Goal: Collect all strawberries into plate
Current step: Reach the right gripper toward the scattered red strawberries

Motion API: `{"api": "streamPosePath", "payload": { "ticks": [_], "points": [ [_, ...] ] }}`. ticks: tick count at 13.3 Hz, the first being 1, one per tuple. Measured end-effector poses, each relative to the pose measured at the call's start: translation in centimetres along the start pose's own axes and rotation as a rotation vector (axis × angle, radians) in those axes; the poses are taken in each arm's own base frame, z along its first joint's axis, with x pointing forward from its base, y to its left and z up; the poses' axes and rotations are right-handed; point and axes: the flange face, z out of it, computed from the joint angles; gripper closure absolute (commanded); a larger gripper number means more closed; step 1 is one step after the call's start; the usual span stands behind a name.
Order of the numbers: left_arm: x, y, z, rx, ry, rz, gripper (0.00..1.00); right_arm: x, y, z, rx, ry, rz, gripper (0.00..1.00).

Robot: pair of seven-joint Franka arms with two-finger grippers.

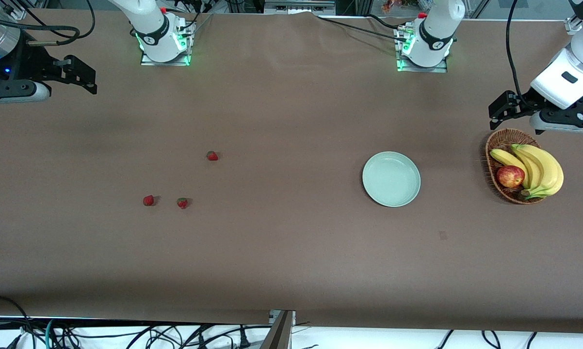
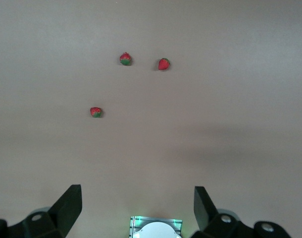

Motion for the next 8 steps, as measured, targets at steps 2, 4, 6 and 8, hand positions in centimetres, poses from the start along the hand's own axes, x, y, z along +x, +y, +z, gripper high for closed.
{"api": "streamPosePath", "payload": {
  "ticks": [2, 4, 6, 8],
  "points": [
    [0.0, 0.0, 0.0, 0.0, 0.0, 0.0, 0.0, 0.0, 0.0, 0.0, 0.0, -0.001, 0.0, 0.0],
    [0.0, 0.0, 0.0, 0.0, 0.0, 0.0, 0.0, 0.0, 0.0, 0.0, 0.0, -0.001, -0.001, 0.0],
    [0.0, 0.0, 0.0, 0.0, 0.0, 0.0, 0.0, 0.0, 0.0, 0.2, 0.0, -0.004, -0.001, 0.0],
    [0.0, 0.0, 0.0, 0.0, 0.0, 0.0, 0.0, 0.4, -0.1, 1.1, -0.002, -0.024, -0.002, 0.0]
  ]
}}
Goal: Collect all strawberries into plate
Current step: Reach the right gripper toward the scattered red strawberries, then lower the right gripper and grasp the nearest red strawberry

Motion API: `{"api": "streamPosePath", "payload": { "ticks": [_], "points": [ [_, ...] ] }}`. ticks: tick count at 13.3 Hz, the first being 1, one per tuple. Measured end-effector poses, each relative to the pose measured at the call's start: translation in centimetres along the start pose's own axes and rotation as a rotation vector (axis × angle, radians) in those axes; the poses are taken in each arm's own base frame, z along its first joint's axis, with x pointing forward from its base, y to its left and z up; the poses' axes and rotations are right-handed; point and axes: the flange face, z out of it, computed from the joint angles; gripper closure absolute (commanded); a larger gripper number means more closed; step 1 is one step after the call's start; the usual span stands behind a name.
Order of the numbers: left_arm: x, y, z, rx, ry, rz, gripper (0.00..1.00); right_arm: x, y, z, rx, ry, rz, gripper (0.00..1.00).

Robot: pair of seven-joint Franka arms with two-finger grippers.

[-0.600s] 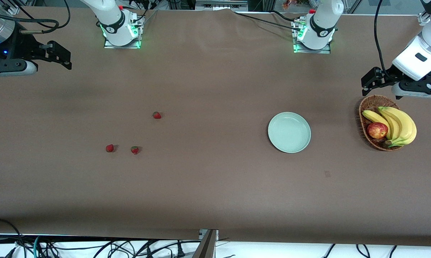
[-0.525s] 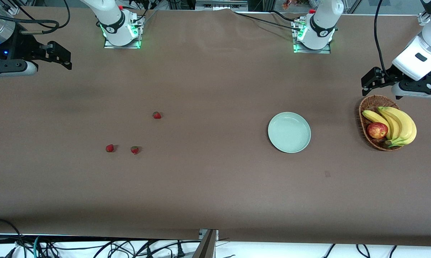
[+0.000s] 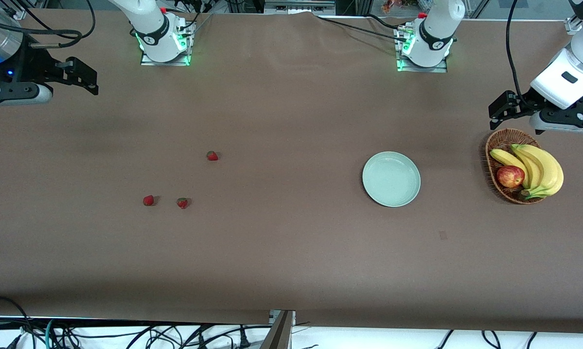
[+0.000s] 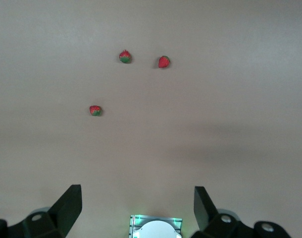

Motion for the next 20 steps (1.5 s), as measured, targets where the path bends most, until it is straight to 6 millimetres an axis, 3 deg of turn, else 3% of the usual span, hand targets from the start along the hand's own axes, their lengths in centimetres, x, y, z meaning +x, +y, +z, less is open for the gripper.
{"api": "streamPosePath", "payload": {
  "ticks": [1, 3, 6, 9, 12, 17, 20],
  "points": [
    [0.0, 0.0, 0.0, 0.0, 0.0, 0.0, 0.0, 0.5, -0.2, 1.1, -0.001, -0.021, -0.004, 0.0],
    [0.0, 0.0, 0.0, 0.0, 0.0, 0.0, 0.0, 2.3, -1.3, 5.1, 0.011, -0.062, -0.017, 0.0],
    [0.0, 0.0, 0.0, 0.0, 0.001, 0.0, 0.0, 4.7, -5.1, 14.7, 0.03, -0.037, -0.029, 0.0],
    [0.0, 0.0, 0.0, 0.0, 0.001, 0.0, 0.0, 3.5, -10.4, 24.3, 0.032, 0.007, 0.014, 0.0],
    [0.0, 0.0, 0.0, 0.0, 0.001, 0.0, 0.0, 1.4, -13.3, 32.8, 0.041, 0.021, 0.053, 0.0],
    [0.0, 0.0, 0.0, 0.0, -0.004, 0.001, 0.0, 1.9, -15.4, 42.3, 0.085, 0.049, 0.066, 0.02],
    [0.0, 0.0, 0.0, 0.0, -0.004, 0.001, 0.0, 2.2, -16.4, 45.7, 0.104, 0.063, 0.059, 0.14]
  ]
}}
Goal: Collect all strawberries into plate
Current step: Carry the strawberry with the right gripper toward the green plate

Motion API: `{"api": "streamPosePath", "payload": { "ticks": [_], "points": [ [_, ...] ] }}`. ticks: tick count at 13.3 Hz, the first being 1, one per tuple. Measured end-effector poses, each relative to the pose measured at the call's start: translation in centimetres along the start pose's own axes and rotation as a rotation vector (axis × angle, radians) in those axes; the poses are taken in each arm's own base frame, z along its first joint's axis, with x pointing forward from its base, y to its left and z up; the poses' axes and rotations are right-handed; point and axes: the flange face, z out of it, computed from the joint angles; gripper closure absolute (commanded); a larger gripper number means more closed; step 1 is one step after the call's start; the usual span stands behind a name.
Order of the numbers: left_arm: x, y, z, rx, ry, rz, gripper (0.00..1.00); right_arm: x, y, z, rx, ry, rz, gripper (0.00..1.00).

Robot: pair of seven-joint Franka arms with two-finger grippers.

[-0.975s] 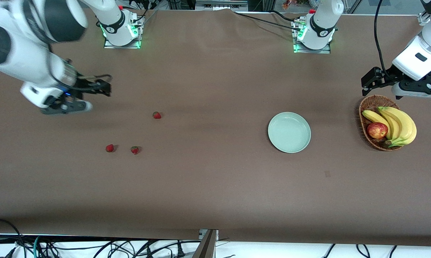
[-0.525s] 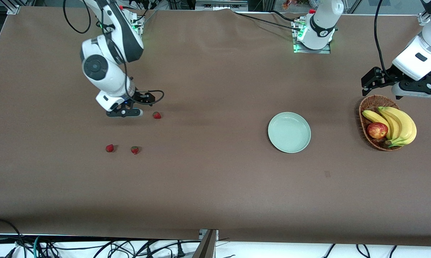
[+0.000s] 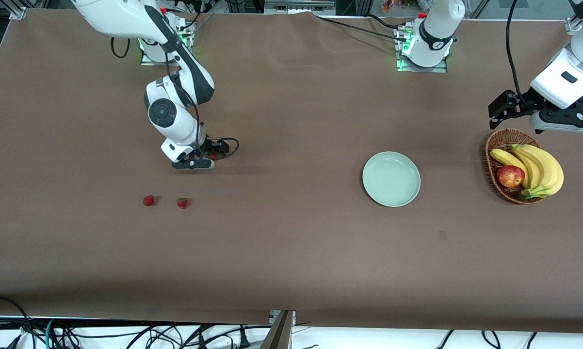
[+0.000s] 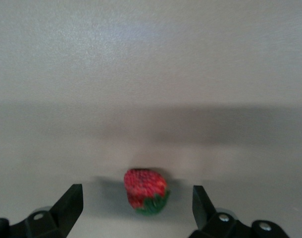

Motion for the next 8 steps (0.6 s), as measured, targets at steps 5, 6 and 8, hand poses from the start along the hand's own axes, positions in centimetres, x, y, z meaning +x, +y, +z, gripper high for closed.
{"api": "streamPosePath", "payload": {
  "ticks": [5, 6, 8],
  "points": [
    [-0.04, -0.01, -0.03, 0.0, -0.003, 0.0, 0.0, -0.03, -0.43, 0.35, 0.002, 0.001, -0.007, 0.71],
    [-0.04, -0.01, -0.05, 0.0, -0.003, 0.0, 0.0, 0.05, -0.31, 0.21, 0.001, 0.003, -0.005, 0.86],
    [-0.04, -0.01, -0.1, 0.0, -0.003, 0.0, 0.0, 0.07, -0.44, 0.04, 0.002, 0.006, -0.007, 1.0]
  ]
}}
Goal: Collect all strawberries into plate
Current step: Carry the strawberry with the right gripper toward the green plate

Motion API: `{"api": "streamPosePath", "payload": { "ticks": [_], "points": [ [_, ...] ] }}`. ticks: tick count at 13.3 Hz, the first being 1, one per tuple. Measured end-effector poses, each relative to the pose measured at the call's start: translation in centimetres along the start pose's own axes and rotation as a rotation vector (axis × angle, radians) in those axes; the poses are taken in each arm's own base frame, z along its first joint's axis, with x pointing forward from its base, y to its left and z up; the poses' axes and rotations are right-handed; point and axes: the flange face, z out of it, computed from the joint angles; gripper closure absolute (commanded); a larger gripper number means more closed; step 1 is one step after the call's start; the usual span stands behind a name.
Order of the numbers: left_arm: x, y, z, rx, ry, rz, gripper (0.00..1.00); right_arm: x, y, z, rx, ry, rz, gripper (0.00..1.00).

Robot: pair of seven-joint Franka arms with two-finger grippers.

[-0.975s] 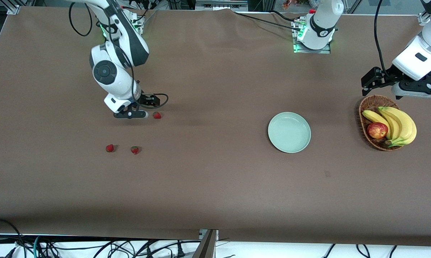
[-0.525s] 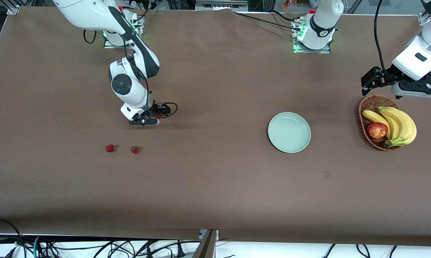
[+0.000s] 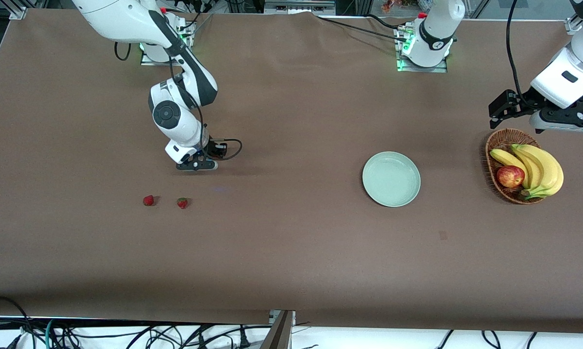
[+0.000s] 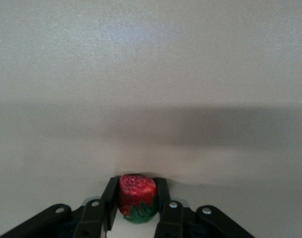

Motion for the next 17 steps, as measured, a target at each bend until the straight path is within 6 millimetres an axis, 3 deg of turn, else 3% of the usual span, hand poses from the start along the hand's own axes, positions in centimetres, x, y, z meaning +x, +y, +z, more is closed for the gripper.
{"api": "streamPosePath", "payload": {
  "ticks": [3, 5, 8, 12, 15, 17],
  "points": [
    [0.0, -0.1, -0.1, 0.0, 0.001, -0.001, 0.0, 1.1, -0.9, -1.1, 0.013, 0.027, 0.029, 1.0],
    [0.0, -0.2, 0.0, 0.0, -0.003, -0.004, 0.0, 2.7, -4.5, -3.1, 0.035, 0.054, 0.079, 1.0],
    [-0.1, -0.4, 0.0, 0.0, -0.006, -0.007, 0.0, 5.4, -14.6, -5.4, 0.098, 0.073, 0.19, 0.99],
    [-0.2, -0.5, 0.0, 0.0, -0.013, -0.009, 0.0, 6.4, -28.3, -4.5, 0.239, 0.098, 0.346, 0.99],
    [-0.2, -0.5, 0.0, 0.0, -0.018, -0.009, 0.0, 5.4, -35.4, -2.7, 0.388, 0.134, 0.441, 0.99],
    [-0.2, -0.5, 0.0, 0.0, -0.018, -0.009, 0.0, 4.1, -37.9, -1.2, 0.475, 0.162, 0.46, 0.99]
  ]
}}
